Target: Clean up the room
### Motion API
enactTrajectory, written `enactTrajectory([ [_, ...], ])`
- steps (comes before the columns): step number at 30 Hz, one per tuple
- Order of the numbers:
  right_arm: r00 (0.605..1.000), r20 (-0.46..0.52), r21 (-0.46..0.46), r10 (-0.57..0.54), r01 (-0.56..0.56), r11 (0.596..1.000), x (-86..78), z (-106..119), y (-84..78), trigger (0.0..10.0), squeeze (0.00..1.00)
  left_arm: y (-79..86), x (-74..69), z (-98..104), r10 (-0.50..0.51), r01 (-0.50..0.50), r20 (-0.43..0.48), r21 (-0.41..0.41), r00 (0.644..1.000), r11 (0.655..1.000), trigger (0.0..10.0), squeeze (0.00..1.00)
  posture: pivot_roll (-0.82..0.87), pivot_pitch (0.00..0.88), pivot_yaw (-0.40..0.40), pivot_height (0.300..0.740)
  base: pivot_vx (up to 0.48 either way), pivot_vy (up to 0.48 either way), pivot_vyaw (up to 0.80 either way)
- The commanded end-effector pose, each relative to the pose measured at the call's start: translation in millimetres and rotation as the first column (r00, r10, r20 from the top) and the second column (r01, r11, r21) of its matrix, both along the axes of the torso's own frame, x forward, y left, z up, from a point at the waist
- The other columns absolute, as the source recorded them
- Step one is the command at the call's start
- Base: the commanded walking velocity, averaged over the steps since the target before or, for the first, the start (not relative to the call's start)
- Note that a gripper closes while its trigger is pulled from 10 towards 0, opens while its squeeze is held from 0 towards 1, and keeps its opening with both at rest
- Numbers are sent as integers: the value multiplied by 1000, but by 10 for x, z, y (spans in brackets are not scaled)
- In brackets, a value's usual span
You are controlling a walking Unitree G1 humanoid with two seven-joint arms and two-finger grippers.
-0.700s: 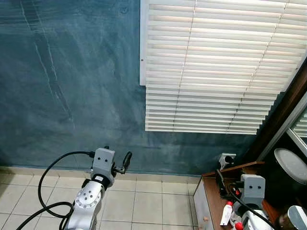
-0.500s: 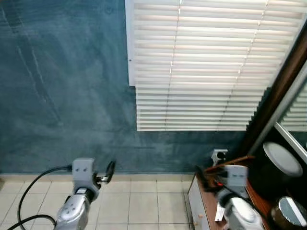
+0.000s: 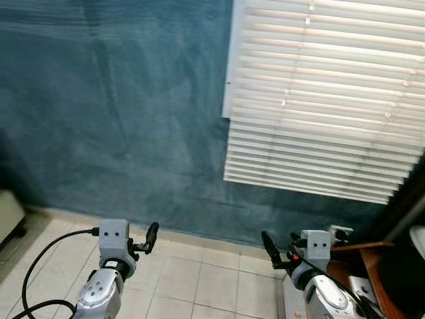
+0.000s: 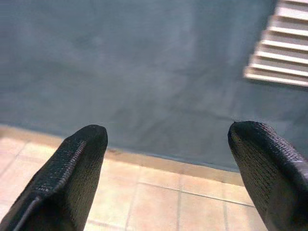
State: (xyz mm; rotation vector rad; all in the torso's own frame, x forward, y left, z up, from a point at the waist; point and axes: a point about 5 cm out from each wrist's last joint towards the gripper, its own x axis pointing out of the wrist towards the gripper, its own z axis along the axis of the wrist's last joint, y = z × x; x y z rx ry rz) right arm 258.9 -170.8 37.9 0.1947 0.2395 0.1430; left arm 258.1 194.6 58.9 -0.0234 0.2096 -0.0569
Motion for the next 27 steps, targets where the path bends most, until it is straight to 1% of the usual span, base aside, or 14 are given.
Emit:
enactTrajectory([
  [1, 1000, 6, -14, -19, 19, 1000, -7, 0, -87, 10000, 0, -68, 42, 7, -6, 6, -1, 22, 1000, 1000, 10000, 0, 55, 0, -55, 740, 0, 0, 650],
  [5, 1000, 2, -8, -12, 12, 1000, -8, -14, -69, 10000, 0, -83, 102, 24, 8, -8, -9, 62, 1000, 998, 10000, 0, 46, 0, -45, 740, 0, 0, 645],
  [7, 1000, -1, -3, -12, 12, 1000, -12, -23, -64, 10000, 0, -87, 118, 35, 13, -13, -8, 62, 1000, 998, 10000, 0, 40, 0, -42, 740, 0, 0, 631],
  [8, 1000, -5, 1, -11, 11, 1000, -30, -35, -55, 10000, 0, -97, 160, 82, 11, -13, 25, 78, 1000, 997, 10000, 0, 35, 0, -39, 740, 0, 0, 625],
  [9, 1000, -5, 1, -11, 11, 1000, -36, -36, -51, 10000, 0, -100, 171, 99, 7, -10, 37, 84, 999, 996, 10000, 0, 35, 0, -39, 740, 0, 0, 625],
  [12, 1000, -7, 2, -9, 9, 1000, -45, -38, -48, 10000, 0, -125, 194, 113, 4, -7, 43, 72, 999, 997, 10000, 0, 32, 0, -38, 740, 0, 0, 621],
  [14, 1000, -8, -1, 1, -1, 1000, -47, -36, -46, 10000, 0, -152, 209, 134, 13, -16, 49, 66, 999, 998, 10000, 0, 31, 0, -37, 740, 339, 124, 613],
  [18, 1000, -10, -6, 16, -16, 1000, -37, -30, -55, 10000, 0, -193, 178, 131, 23, -26, 50, 60, 998, 998, 10000, 0, 34, 0, -40, 740, 402, 260, 611],
  [22, 1000, -7, -5, 21, -21, 1000, -39, -14, -53, 10000, 0, -190, 138, 95, 38, -40, 38, 56, 999, 998, 10000, 0, 40, 0, -48, 740, 313, 361, 602],
  [27, 1000, 8, -8, 23, -23, 1000, -39, 8, -61, 10000, 0, -175, 110, 105, 53, -56, 54, 64, 997, 996, 10000, 0, 54, 0, -60, 740, 264, 401, 580],
])
